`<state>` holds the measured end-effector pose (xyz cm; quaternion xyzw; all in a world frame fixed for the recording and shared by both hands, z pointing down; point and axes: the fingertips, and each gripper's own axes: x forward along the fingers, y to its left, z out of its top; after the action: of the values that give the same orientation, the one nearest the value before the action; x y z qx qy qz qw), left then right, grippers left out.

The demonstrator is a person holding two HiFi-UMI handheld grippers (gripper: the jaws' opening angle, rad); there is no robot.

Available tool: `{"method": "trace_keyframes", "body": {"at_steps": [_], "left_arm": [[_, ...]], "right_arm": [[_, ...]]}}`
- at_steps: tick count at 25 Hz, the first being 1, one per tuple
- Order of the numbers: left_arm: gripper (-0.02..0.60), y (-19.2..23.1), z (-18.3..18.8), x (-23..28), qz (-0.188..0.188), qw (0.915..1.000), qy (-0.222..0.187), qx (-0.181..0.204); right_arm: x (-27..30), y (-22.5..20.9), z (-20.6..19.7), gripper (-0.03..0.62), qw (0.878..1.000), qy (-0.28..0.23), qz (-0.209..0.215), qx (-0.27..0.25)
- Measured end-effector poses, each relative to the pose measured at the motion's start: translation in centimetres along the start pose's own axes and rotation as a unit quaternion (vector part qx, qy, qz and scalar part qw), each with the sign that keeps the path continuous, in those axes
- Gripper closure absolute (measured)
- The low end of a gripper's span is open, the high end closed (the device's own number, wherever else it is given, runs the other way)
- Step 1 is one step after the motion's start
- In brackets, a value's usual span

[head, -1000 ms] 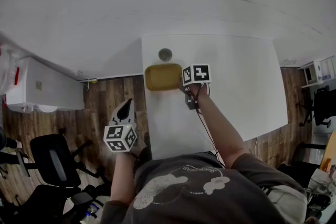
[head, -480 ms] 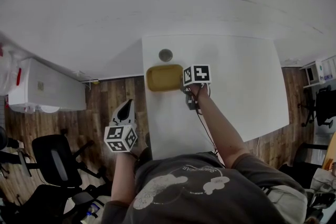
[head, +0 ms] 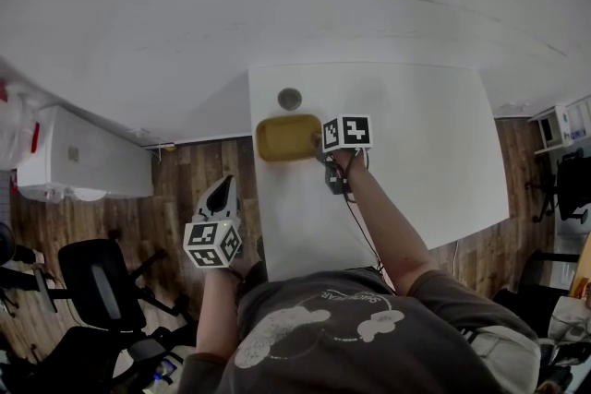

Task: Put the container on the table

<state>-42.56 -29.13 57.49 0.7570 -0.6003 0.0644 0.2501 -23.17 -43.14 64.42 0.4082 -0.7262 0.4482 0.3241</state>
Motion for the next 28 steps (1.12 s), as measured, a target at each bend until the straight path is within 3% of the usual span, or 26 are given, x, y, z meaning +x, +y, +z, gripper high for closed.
{"method": "trace_keyframes", "body": {"at_steps": [17, 28], "left_arm": [[0.581, -2.4, 1.2, -0.7, 0.004, 0.9998, -0.016, 0.01], [0.58, -6.6, 1.5, 0.0, -0.004, 0.9996, -0.018, 0.023]], "right_arm": [[-3.5, -0.4, 0.5, 0.514, 0.998, -0.051, 0.032, 0.01], [-6.6, 0.4, 0.1, 0.526, 0.989, -0.097, 0.104, -0.035]]}}
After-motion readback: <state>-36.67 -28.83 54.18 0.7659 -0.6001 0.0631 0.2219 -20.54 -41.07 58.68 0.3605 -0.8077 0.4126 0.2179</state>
